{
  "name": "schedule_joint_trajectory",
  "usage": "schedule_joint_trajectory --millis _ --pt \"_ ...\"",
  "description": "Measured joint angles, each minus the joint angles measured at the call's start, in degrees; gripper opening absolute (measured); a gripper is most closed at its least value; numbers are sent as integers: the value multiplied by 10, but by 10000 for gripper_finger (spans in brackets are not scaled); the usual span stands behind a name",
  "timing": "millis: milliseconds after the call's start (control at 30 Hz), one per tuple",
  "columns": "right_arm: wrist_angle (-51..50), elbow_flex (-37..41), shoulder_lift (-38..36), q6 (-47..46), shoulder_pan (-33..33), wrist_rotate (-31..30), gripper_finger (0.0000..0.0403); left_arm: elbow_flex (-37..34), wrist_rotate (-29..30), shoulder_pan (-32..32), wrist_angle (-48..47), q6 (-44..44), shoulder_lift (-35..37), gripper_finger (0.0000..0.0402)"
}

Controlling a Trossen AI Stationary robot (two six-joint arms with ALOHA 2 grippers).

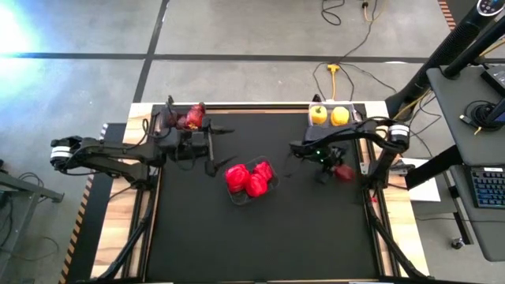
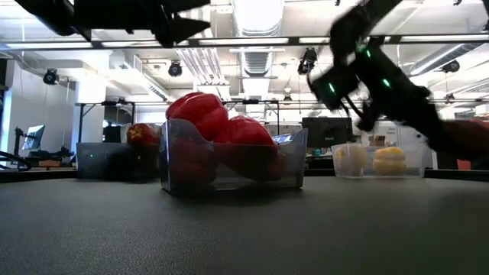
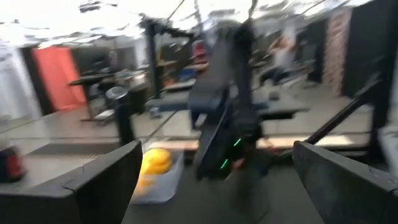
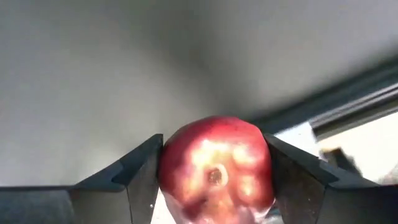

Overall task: Sort produce into baskets
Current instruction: Put the red apple into the top black bin

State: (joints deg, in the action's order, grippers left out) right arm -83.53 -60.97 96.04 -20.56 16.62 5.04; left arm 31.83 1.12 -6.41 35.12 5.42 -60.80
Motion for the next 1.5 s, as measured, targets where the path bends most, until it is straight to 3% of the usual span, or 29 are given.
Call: schedule_joint_trajectory --millis 233,400,467,667,933,1033,1233,1500 --pt "27 -112 -57 -21 3 -72 246 1 97 -6 -67 16 0 396" --pt "97 -157 -79 -5 16 -97 237 24 328 -27 -242 -11 -5 396" --pt "144 -159 -88 12 16 -117 235 35 358 -50 -315 -52 -9 396" --pt "350 -134 -86 86 31 -136 238 37 197 -143 -373 -121 -44 396" --pt "602 -130 2 176 68 -136 238 43 186 -181 -340 -138 -118 391" --pt "670 -130 57 182 86 -137 238 56 137 -181 -333 -137 -141 390" --pt "737 -137 131 198 96 -128 253 79 117 -181 -335 -134 -195 390" --pt "751 -137 139 227 91 -124 302 102 59 -181 -255 -120 -245 390"
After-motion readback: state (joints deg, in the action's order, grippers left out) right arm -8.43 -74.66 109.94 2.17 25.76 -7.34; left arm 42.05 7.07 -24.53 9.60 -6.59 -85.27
